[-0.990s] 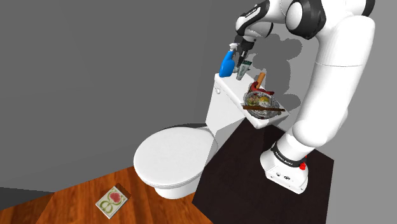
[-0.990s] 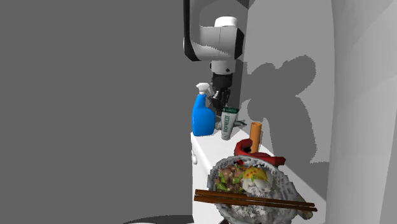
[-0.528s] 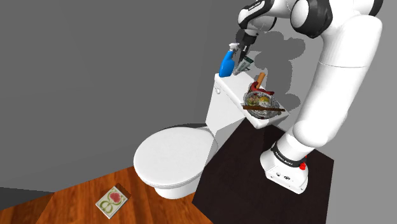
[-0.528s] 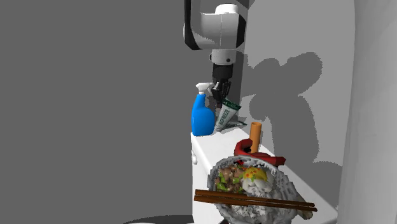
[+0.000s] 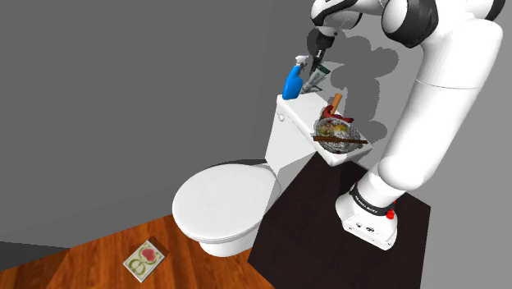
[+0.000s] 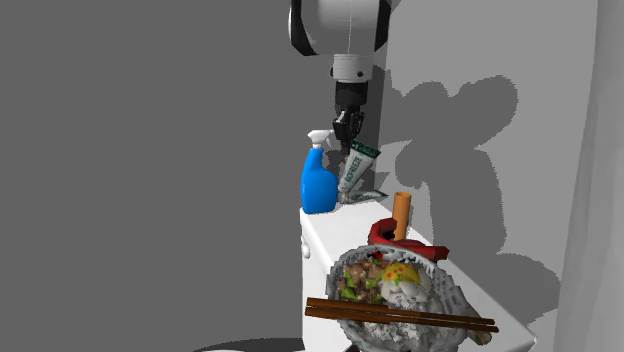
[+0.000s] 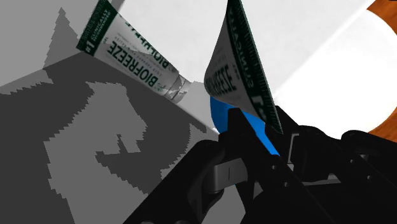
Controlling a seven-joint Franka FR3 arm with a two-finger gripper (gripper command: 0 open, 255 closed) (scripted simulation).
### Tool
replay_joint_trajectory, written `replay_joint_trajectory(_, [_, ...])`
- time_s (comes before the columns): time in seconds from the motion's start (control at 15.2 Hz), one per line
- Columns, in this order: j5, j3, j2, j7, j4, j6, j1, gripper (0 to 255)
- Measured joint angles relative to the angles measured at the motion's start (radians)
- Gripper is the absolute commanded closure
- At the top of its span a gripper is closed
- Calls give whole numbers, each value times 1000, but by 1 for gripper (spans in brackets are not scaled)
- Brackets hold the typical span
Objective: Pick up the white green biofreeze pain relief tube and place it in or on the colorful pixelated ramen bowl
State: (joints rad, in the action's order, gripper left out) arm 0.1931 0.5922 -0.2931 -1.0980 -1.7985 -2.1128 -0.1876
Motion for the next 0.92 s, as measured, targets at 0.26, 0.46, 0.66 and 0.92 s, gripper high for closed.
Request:
replay_joint_trajectory(0.26, [-15, 6, 19, 10, 33, 48, 3, 255])
replay_joint_trajectory(0.46, [-25, 9, 31, 17, 60, 85, 5, 255])
replay_joint_trajectory(0.66, [-33, 13, 42, 21, 87, 121, 5, 255])
replay_joint_trajectory(0.92, [-38, 15, 46, 25, 136, 173, 3, 255])
